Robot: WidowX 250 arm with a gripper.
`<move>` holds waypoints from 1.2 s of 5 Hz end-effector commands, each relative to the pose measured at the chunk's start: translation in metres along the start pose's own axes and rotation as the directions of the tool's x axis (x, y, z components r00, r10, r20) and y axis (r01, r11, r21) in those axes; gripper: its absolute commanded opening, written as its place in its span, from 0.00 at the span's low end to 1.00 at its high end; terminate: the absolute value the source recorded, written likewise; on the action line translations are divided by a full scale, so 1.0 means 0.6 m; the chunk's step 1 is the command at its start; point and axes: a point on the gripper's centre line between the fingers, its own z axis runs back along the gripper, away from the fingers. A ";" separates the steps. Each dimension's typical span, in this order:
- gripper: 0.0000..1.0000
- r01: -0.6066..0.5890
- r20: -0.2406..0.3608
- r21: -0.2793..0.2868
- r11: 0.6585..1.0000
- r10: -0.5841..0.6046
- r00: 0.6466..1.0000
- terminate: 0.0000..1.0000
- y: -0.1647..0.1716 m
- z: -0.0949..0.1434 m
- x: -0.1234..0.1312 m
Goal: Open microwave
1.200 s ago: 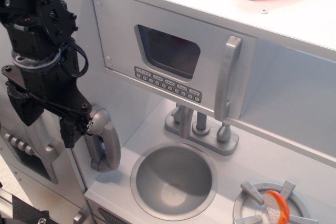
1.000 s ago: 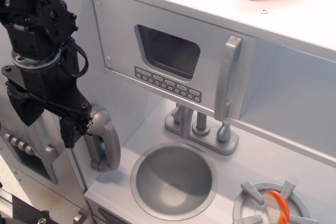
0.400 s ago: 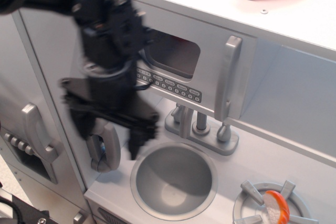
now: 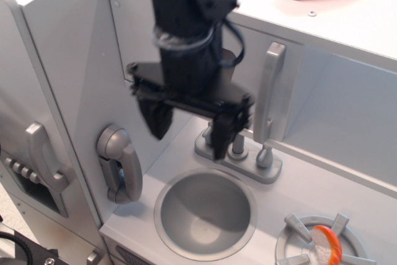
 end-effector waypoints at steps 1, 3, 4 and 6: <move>1.00 -0.021 0.120 -0.052 0.998 0.028 0.992 0.00 -0.034 0.043 0.062; 1.00 -0.017 0.158 -0.053 0.998 0.026 0.987 0.00 -0.053 0.032 0.105; 1.00 -0.026 0.165 -0.054 0.998 0.034 0.986 0.00 -0.053 0.026 0.126; 1.00 0.000 0.172 -0.054 0.999 0.010 0.985 0.00 -0.062 0.015 0.141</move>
